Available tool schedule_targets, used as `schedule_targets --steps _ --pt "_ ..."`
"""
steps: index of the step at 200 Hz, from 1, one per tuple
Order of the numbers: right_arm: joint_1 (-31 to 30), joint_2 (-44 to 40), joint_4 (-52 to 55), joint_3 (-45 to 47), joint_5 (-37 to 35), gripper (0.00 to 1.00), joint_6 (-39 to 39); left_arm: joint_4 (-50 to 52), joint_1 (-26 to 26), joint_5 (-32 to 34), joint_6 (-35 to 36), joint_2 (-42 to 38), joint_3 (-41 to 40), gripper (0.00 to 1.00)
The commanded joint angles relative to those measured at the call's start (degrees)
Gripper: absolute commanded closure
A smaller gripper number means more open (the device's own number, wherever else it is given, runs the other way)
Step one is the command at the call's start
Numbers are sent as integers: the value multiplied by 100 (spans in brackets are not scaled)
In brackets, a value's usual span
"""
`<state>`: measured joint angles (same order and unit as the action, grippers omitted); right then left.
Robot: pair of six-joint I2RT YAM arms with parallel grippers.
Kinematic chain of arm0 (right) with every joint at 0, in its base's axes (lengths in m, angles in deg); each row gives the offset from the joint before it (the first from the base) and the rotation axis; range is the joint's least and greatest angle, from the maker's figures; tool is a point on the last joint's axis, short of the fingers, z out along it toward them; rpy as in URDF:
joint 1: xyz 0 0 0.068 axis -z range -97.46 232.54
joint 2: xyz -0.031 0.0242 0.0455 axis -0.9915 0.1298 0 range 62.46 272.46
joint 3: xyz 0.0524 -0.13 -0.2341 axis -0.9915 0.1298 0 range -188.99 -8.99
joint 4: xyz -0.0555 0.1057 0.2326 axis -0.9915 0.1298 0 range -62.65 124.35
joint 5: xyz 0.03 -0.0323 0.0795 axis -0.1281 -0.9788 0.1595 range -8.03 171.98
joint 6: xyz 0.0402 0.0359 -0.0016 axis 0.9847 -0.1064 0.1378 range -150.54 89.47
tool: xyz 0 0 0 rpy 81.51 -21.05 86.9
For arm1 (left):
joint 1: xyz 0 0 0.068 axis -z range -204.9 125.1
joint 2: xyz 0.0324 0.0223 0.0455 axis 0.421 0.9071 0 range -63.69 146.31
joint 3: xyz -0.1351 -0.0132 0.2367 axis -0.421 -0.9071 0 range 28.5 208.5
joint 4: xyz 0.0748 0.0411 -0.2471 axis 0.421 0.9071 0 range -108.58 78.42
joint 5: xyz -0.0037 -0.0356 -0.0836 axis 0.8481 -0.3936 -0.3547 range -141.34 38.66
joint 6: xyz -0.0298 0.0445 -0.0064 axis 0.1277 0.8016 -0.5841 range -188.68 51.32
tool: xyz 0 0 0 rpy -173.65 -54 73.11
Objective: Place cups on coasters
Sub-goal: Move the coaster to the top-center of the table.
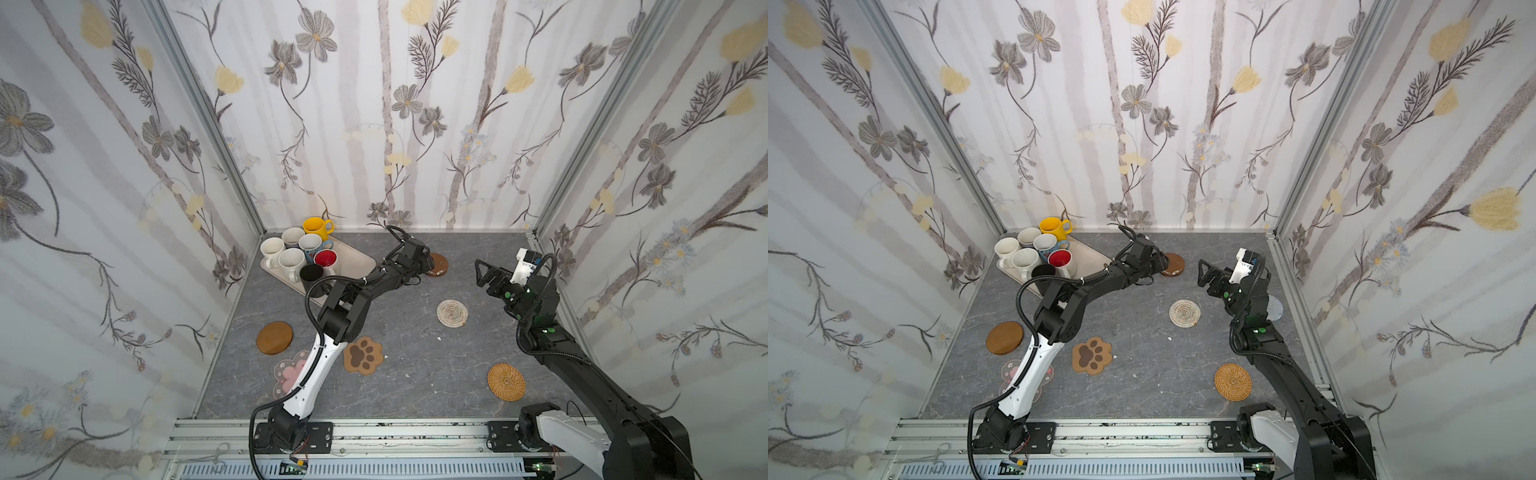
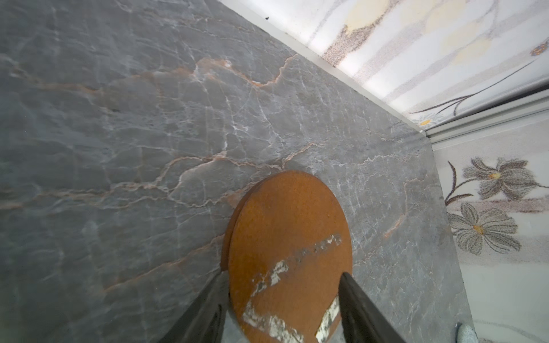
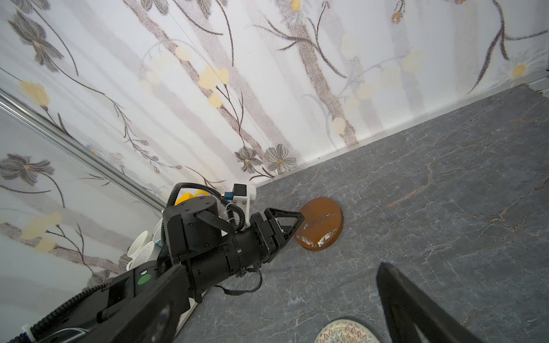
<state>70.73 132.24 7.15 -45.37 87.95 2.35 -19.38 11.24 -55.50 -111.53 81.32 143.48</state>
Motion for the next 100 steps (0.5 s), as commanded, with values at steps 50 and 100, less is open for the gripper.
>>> schedule_targets --steps 50,100 --pt "-115 474 1694 -1093 -353 8 -505 -56 108 574 1133 -1388 -838 0" --pt "65 598 2581 -1249 -606 4 -848 -567 74 714 1379 -2559 -2394 0"
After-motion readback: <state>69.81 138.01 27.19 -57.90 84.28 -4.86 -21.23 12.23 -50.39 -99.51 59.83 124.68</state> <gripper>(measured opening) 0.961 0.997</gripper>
